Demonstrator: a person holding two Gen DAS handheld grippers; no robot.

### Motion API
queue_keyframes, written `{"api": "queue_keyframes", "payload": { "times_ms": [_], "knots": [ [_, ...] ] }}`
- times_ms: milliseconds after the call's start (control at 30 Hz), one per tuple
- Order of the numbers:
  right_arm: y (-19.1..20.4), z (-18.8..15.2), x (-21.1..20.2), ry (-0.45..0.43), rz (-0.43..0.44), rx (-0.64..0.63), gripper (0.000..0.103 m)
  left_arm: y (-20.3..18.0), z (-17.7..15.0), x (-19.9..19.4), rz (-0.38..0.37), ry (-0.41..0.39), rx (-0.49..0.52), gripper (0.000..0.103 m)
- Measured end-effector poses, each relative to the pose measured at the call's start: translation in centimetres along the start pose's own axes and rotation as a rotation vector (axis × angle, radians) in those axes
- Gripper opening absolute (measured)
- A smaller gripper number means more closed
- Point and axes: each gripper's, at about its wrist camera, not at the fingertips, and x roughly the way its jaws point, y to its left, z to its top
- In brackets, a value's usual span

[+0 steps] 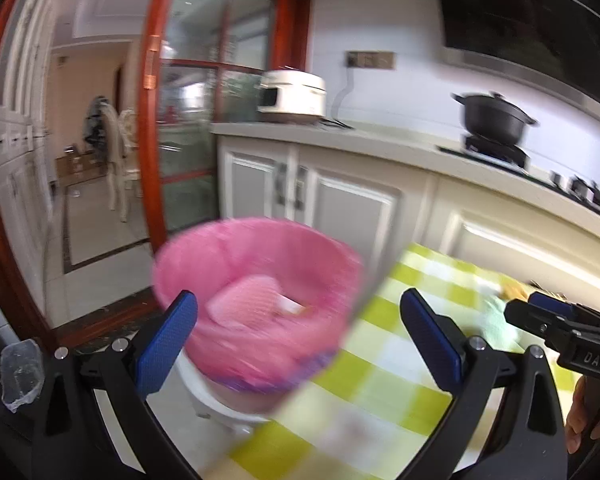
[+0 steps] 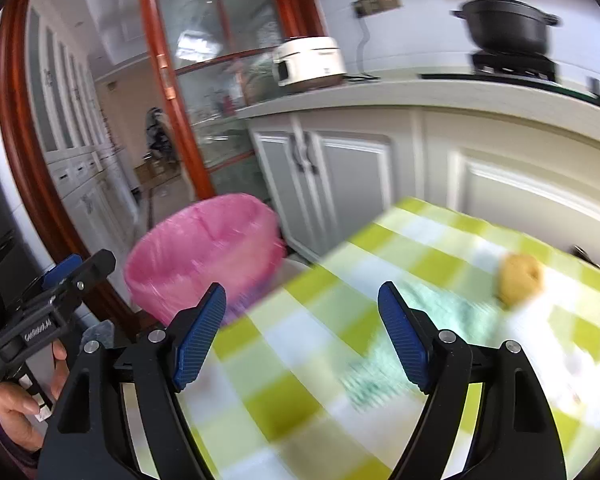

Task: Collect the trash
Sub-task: 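Move both grippers back over the table, then grasp the white tissue with the right gripper while the left gripper grasps the green zigzag cloth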

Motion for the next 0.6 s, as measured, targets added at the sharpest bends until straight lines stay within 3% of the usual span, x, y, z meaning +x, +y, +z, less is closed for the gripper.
{"api": "queue_keyframes", "payload": {
  "times_ms": [300, 600],
  "knots": [
    [-8.8, -4.7, -5.4, 0.006, -0.183, 0.137, 0.075, -9.2, -3.7, 0.6, -0.15, 0.092, 0.072, 0.098],
    [-15.7, -6.1, -5.9, 0.055, -0.334, 0.225, 0.075, -13.9, -4.8, 1.8, -0.212, 0.112, 0.127, 0.098]
  ]
}}
